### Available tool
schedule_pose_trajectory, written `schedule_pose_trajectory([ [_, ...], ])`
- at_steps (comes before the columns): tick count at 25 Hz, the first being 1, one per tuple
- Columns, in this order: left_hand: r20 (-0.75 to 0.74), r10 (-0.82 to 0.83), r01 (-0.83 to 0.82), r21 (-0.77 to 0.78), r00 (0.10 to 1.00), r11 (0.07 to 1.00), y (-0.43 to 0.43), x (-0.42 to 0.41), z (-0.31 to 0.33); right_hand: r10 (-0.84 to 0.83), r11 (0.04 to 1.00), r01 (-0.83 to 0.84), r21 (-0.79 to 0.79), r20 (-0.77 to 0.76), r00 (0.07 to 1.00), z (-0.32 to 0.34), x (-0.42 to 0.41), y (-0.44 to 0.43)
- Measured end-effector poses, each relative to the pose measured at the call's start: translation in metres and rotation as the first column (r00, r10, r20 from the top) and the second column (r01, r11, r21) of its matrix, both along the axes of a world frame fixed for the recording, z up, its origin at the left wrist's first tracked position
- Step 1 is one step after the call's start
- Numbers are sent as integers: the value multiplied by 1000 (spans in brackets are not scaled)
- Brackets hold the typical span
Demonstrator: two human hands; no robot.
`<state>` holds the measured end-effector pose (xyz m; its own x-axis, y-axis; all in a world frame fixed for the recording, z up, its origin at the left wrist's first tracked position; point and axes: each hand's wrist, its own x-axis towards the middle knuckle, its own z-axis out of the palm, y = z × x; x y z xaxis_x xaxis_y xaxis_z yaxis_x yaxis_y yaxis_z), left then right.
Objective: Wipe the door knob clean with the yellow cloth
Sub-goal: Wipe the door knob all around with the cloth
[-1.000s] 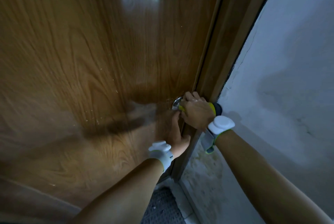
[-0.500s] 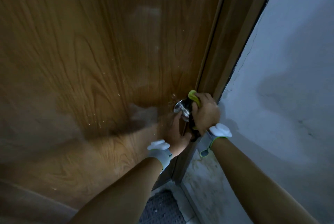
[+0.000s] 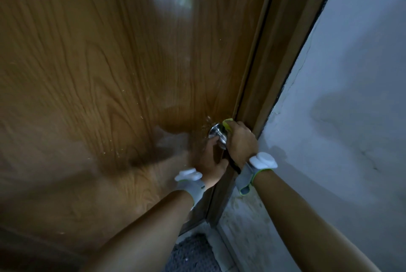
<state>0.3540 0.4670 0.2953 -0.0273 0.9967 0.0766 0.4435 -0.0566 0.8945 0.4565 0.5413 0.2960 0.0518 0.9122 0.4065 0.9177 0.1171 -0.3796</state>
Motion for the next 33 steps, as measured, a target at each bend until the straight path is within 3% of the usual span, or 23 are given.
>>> schedule_pose_trajectory([
  [2,23,5,-3,-70,1000,998,1,1,-1,-336,941,332,-58,-73,939,14,-16,4],
  [3,31,8,-4,-100,999,995,1,2,-2,-349,931,330,-155,-112,931,17,-19,6],
  [5,32,26,-23,-99,999,995,3,4,-9,-87,985,60,-162,-165,982,9,-13,3],
  [7,4,39,-38,-66,999,997,8,4,-17,84,996,-82,-34,41,996,4,-1,-4],
  [9,6,25,-25,-35,1000,999,12,5,-18,192,978,-206,35,236,953,-7,6,-2],
  [11,-3,-1,1,-15,1000,1000,12,5,-13,226,968,-249,46,286,931,-12,5,1],
  [12,4,-2,2,-9,1000,1000,11,4,-12,203,972,-224,70,231,952,-12,5,4],
  [15,65,-16,16,6,998,1000,13,1,-17,68,995,-57,85,-137,988,-3,-6,1],
  [17,76,-32,35,-47,997,998,12,-2,-11,-18,999,5,-46,-284,959,6,-14,0],
  [19,65,-39,45,-97,997,994,12,-3,-3,-120,983,64,-174,-328,937,14,-14,3],
  [21,58,-30,36,-115,998,993,10,-4,1,-149,982,99,-163,-330,932,20,-17,-2],
  [25,95,-9,14,-47,995,999,17,-4,-15,205,979,-206,-1,-109,973,2,-5,-12],
  [26,88,-18,22,-49,996,999,15,-4,-13,237,971,-239,2,-141,961,-3,3,-8],
  [29,97,-35,45,-104,995,994,16,-4,-13,115,969,-212,-124,-535,837,-2,12,-3],
  [33,21,-83,85,-153,996,984,24,-9,-18,-26,951,-172,-257,-621,783,5,6,0],
])
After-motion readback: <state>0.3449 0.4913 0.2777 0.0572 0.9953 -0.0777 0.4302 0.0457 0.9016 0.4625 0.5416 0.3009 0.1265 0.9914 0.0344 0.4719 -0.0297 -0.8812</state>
